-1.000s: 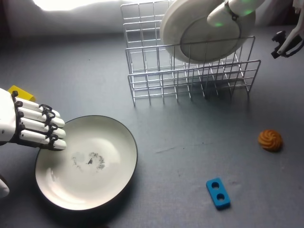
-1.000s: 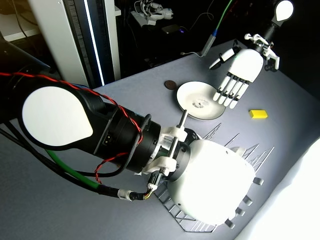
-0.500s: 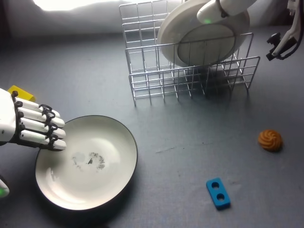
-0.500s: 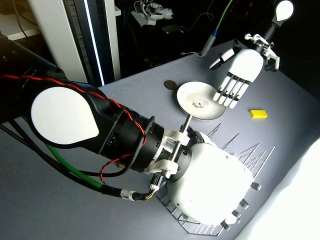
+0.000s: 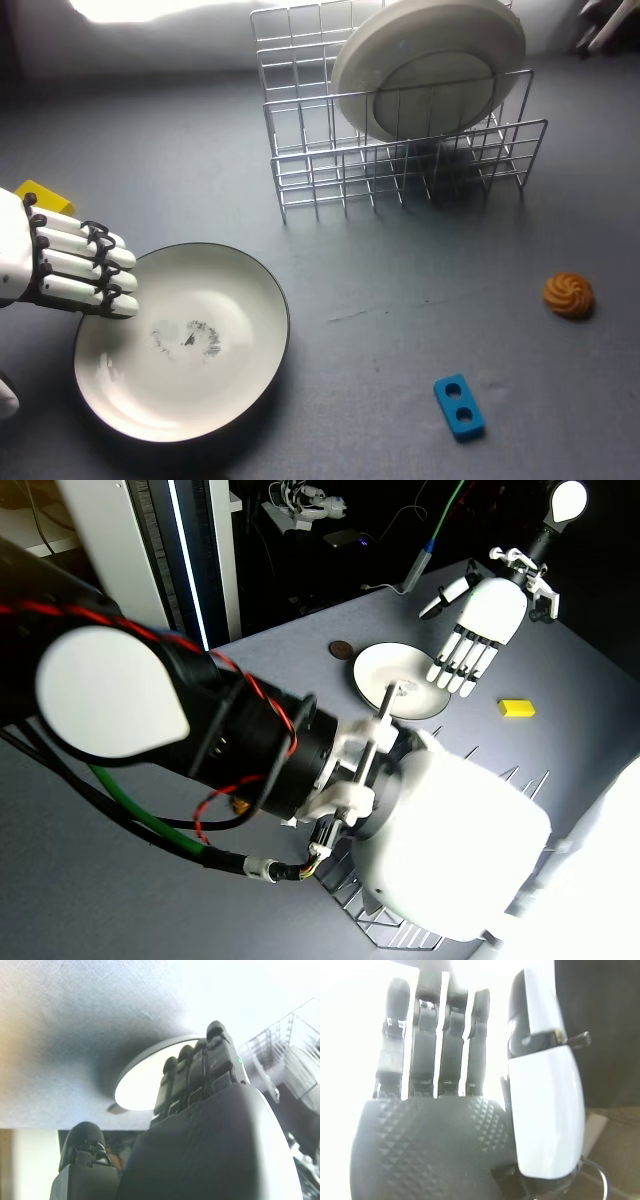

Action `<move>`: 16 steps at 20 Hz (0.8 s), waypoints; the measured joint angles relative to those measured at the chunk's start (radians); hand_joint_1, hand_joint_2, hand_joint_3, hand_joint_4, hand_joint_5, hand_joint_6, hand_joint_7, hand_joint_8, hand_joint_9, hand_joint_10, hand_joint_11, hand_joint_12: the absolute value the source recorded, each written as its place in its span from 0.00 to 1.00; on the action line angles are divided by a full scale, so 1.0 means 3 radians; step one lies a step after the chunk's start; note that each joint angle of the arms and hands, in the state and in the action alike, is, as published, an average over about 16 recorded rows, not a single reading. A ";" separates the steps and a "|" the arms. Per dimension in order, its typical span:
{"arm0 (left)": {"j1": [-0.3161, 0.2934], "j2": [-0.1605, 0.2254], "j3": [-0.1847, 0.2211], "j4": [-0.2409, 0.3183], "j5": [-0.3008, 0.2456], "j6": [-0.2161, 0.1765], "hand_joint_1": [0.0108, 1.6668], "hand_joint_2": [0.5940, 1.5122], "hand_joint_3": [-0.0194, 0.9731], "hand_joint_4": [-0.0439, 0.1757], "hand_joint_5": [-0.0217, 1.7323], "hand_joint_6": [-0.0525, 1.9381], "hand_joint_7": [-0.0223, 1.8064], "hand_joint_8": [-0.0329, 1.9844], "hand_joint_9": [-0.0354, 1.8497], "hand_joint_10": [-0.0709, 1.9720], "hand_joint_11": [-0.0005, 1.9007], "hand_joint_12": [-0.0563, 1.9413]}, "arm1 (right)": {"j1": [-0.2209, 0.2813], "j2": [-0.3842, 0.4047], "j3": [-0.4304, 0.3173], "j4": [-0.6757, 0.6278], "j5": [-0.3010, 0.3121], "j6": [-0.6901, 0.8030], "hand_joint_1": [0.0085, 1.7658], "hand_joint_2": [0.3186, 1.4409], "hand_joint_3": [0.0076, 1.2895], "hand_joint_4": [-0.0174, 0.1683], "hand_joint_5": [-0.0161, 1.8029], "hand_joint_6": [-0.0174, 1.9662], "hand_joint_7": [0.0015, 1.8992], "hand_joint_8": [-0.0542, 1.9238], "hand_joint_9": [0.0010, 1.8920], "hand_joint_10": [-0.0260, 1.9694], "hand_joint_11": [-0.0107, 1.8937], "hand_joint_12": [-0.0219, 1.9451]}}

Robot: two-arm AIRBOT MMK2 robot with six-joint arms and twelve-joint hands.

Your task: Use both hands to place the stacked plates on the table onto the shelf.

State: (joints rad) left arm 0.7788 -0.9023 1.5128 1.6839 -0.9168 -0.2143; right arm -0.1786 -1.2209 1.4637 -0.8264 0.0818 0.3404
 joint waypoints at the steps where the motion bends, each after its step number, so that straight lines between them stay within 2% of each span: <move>1: 0.0011 -0.0002 0.0000 0.0000 0.0008 0.0000 0.01 0.57 0.04 0.21 0.03 0.03 0.02 0.01 0.01 0.02 0.01 0.03 | 0.0031 0.0019 -0.0052 -0.0036 0.0026 -0.0104 0.61 0.61 0.01 0.08 0.34 0.04 0.32 0.04 0.30 0.06 0.10 0.53; 5: 0.0074 -0.0011 0.0001 0.0000 0.0053 0.0004 0.01 0.56 0.04 0.21 0.02 0.03 0.02 0.01 0.01 0.02 0.01 0.03 | 0.0128 0.0096 -0.0341 -0.0183 0.0135 -0.0602 0.60 0.60 0.01 0.08 0.22 0.02 0.20 0.04 0.18 0.03 0.05 0.37; 8: 0.0129 -0.0019 0.0002 0.0000 0.0090 0.0007 0.01 0.56 0.04 0.20 0.02 0.03 0.02 0.01 0.01 0.02 0.01 0.03 | 0.0139 0.0136 -0.0616 -0.0294 0.0194 -0.0985 0.59 0.60 0.01 0.09 0.13 0.01 0.11 0.04 0.10 0.01 0.02 0.25; 13: 0.0215 -0.0031 0.0002 0.0002 0.0148 0.0014 0.01 0.55 0.04 0.19 0.02 0.03 0.01 0.01 0.01 0.02 0.01 0.03 | 0.0024 0.0132 -0.1082 -0.0384 0.0168 -0.1554 0.63 0.58 0.01 0.10 0.04 0.01 0.03 0.04 0.03 0.01 0.02 0.06; 16: 0.0254 -0.0038 0.0002 0.0000 0.0173 0.0018 0.01 0.55 0.04 0.19 0.02 0.02 0.01 0.01 0.01 0.02 0.01 0.03 | -0.0087 0.0092 -0.1289 -0.0371 0.0119 -0.1764 0.66 0.57 0.01 0.11 0.02 0.01 0.01 0.04 0.01 0.01 0.02 0.01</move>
State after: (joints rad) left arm 0.8550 -0.9136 1.5135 1.6838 -0.8649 -0.2090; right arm -0.2047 -1.1934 1.0770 -0.9379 0.1174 -0.1888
